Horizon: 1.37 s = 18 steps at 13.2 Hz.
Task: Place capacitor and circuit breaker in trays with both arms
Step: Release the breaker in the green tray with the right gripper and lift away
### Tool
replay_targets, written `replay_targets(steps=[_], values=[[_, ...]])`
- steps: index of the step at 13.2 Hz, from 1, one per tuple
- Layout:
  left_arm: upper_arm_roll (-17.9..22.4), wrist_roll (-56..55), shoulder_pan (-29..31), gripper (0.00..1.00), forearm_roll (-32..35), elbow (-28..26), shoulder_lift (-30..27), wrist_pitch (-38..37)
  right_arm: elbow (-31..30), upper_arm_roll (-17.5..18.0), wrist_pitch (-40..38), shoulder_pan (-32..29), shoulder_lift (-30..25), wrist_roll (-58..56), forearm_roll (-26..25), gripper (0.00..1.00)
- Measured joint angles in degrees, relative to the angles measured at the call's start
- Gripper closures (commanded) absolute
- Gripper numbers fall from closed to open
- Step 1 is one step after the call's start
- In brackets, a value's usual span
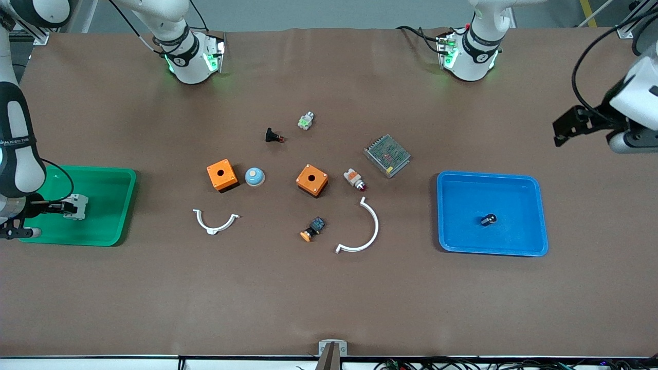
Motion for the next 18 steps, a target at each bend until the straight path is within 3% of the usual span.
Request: replay_targets(steps=[3, 6, 12, 18], values=[[5.13, 0.00, -3.50, 0.00, -2.31, -2.44, -2.21, -0.96, 0.66, 0.16, -0.55, 0.01, -0.33, 0.00, 0.00, 0.01], [5.67, 0.00, -3.79, 0.00, -2.38, -3.53, -3.05, -1.24, 1.89, 0.78, -6.61, 0.30, -3.94, 0.33, 0.00, 0.02], [4.66, -2.37, -4.10, 0.00, -2.40, -3.91, -4.10, -1.72, 1.98, 2.06, -28.21, 8.20, -20.35, 11.35, 0.18, 0.02], [3.61, -3.30, -4.16, 0.00, -2.44, -5.41, -5.37, -1.74, -5.70, 2.46, -32.09, 19.89, -37.39, 22.39, 4.17, 0.02]])
